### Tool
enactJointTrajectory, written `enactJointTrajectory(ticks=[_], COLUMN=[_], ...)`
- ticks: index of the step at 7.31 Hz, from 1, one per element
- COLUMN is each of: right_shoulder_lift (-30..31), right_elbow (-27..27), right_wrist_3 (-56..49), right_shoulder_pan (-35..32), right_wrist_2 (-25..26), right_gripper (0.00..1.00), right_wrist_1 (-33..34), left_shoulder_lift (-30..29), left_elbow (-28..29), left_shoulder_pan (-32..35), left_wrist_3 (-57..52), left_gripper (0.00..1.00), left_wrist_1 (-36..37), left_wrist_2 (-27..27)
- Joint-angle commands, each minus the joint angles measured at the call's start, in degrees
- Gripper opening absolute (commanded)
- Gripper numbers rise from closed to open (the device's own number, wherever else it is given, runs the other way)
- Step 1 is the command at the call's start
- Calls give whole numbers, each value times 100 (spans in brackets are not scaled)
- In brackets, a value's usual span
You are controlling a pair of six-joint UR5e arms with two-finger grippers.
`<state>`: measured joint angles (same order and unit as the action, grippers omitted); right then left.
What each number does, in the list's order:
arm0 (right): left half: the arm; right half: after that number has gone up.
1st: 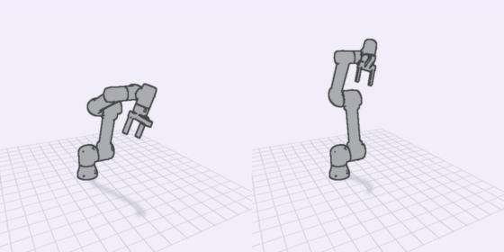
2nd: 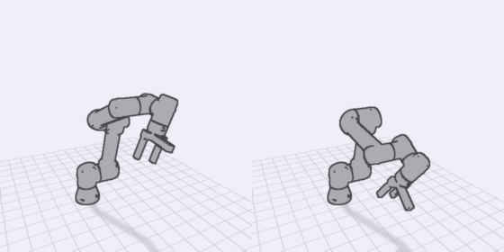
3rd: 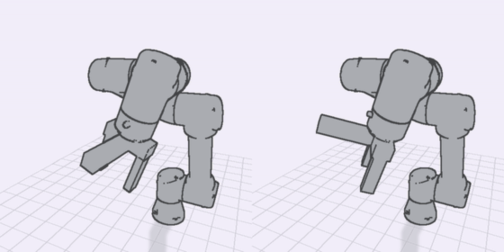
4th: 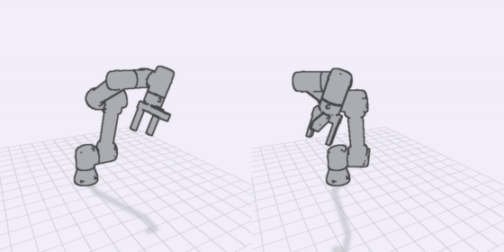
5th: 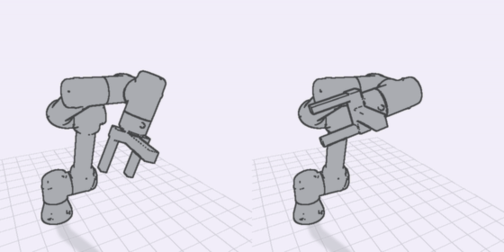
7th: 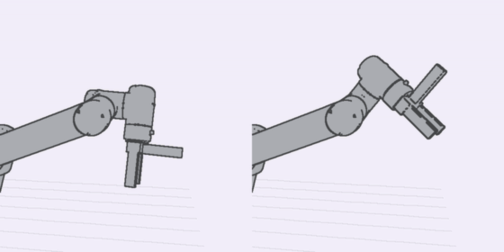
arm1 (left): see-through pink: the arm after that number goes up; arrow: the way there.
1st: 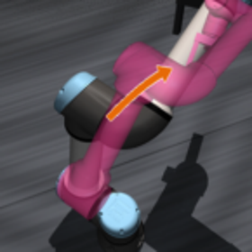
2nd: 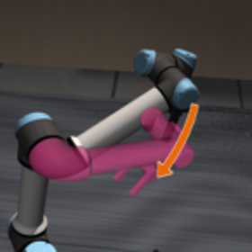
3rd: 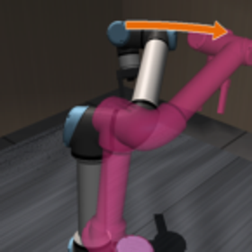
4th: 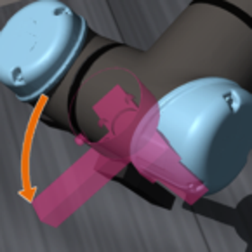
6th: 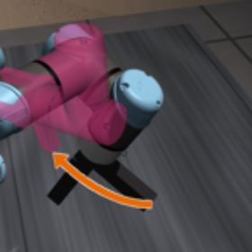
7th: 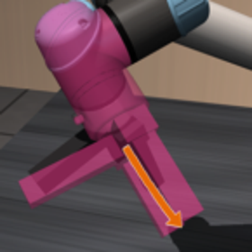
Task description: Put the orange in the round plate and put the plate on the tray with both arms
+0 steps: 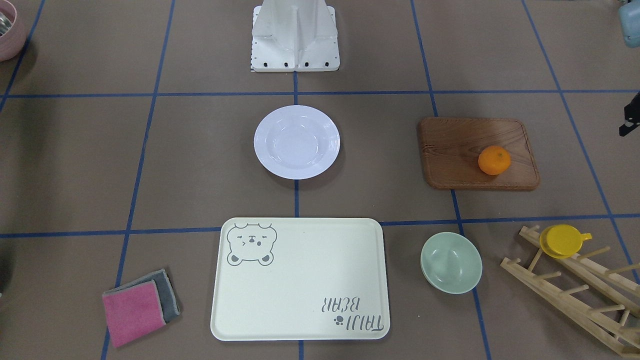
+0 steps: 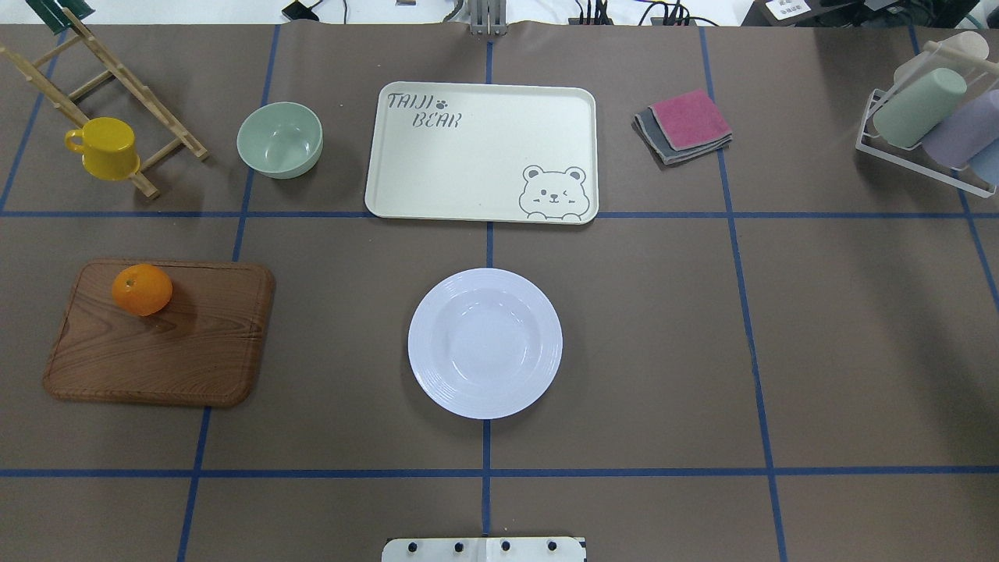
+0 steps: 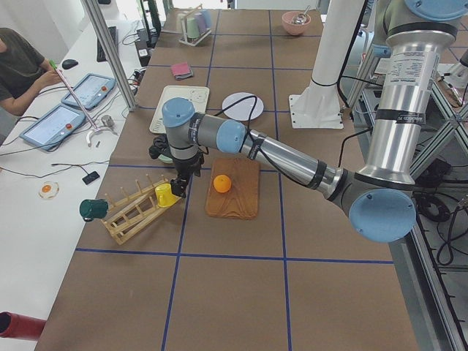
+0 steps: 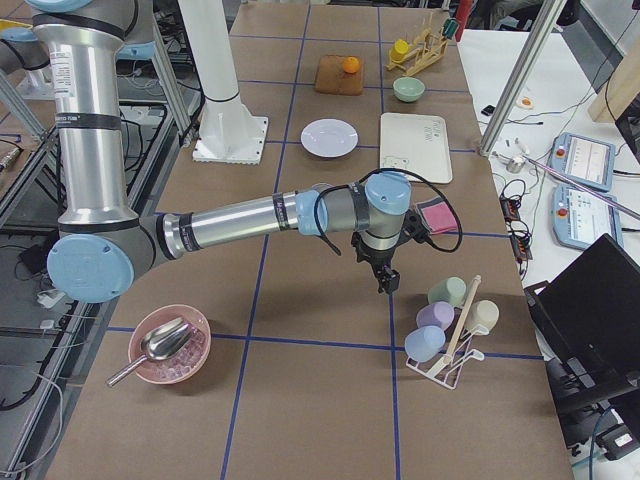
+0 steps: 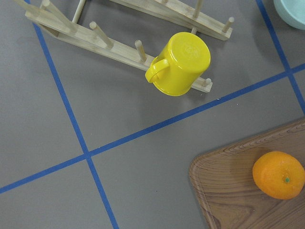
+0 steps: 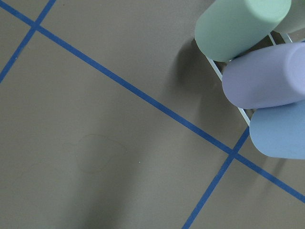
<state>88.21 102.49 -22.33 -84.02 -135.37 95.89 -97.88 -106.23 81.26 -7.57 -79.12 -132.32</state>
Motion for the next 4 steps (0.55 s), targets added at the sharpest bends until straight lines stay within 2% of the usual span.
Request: enactJointTrajectory(ticks=[1, 4], right_shoulder_lift=[12, 11], right_elbow=[8, -18], right_wrist_3=[0, -9], right_shoulder_pan=[0, 9], right_wrist_2=[-42, -51], right_gripper=[100, 100], right_wrist_1=[-9, -105], left_shoulder_lift=[179, 199], left_elbow=[-56, -160], left_shoulder_pan=[-40, -40], left_wrist_3=[36, 45], left_gripper=[99, 99], left_wrist_1=[-25, -78], left_wrist_2=[-31, -57])
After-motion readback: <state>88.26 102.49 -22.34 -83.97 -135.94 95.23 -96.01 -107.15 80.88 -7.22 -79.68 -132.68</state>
